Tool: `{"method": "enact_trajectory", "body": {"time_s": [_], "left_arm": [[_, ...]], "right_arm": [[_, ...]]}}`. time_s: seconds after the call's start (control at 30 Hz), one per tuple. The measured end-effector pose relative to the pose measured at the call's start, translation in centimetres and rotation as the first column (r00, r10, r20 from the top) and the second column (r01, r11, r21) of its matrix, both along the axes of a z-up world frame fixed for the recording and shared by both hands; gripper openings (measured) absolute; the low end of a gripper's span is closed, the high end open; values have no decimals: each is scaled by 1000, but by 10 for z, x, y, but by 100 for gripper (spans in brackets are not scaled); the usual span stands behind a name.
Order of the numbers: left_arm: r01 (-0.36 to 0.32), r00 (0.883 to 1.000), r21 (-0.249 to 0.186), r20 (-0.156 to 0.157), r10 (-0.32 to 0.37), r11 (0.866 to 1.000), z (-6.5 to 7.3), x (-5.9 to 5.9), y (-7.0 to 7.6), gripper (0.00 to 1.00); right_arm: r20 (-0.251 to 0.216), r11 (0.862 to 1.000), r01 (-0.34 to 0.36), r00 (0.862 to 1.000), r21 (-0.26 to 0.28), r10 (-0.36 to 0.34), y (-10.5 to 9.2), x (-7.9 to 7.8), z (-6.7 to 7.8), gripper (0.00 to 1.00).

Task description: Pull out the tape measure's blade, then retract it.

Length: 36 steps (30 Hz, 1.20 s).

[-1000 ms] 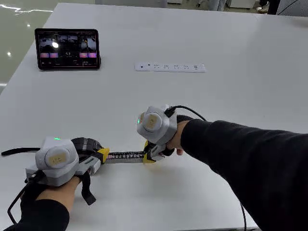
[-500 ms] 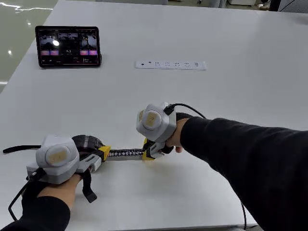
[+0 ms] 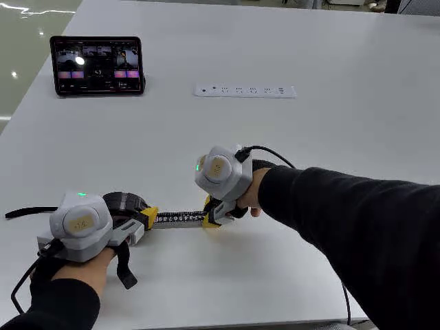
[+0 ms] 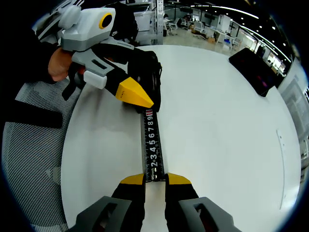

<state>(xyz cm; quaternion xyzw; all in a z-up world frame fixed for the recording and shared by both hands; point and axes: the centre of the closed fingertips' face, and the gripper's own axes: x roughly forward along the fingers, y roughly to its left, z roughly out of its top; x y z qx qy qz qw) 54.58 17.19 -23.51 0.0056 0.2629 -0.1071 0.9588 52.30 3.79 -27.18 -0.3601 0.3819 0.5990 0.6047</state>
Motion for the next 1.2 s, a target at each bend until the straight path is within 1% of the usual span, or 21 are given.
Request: {"method": "enact_trajectory", "body": {"time_s": [0.1,0.23,0.27,0.33,0.4,0.63,0.73,1.2], "left_arm": [[3,1000,9,0,-3,1000,-1,0,1,62],[3,1000,17,5,-3,1000,0,1,1,62],[2,1000,9,7,-2,1000,0,1,2,62],[-4,1000,-6,7,4,1000,0,1,3,61],[-5,1000,-12,5,5,1000,0,2,3,61],[-3,1000,-15,4,3,1000,-1,2,2,61],[0,1000,-25,2,0,1000,-1,2,3,61],[1,1000,-32,-2,-1,999,-1,1,2,61]], "right_arm": [[13,1000,-24,1000,-11,24,1,0,0,11],[18,999,-34,999,2,34,4,0,0,11],[22,999,-42,999,10,41,5,0,0,11],[25,999,-36,999,15,35,7,0,0,11],[21,1000,-20,1000,21,20,9,0,1,11],[16,1000,-20,1000,23,20,10,0,1,10],[12,999,-14,1000,36,14,12,0,1,11],[8,998,-13,1000,62,12,23,0,0,11]]}}
